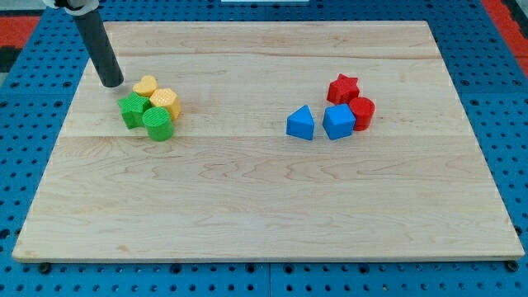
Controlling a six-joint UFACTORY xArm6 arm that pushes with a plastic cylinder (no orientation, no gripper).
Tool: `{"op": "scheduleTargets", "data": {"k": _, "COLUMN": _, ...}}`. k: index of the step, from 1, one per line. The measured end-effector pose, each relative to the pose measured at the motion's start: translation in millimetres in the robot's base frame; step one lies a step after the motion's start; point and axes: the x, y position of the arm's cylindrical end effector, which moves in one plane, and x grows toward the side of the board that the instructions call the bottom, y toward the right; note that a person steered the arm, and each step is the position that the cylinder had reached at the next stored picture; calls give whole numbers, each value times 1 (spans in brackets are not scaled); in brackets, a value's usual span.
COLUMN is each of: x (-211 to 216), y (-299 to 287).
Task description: Move your arm parallel to the top right of the yellow hexagon
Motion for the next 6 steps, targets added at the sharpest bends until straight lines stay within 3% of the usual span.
{"op": "scheduleTargets", "data": {"k": 4, "x": -36, "y": 10}}
{"op": "scheduleTargets", "data": {"k": 6, "x": -36, "y": 167}}
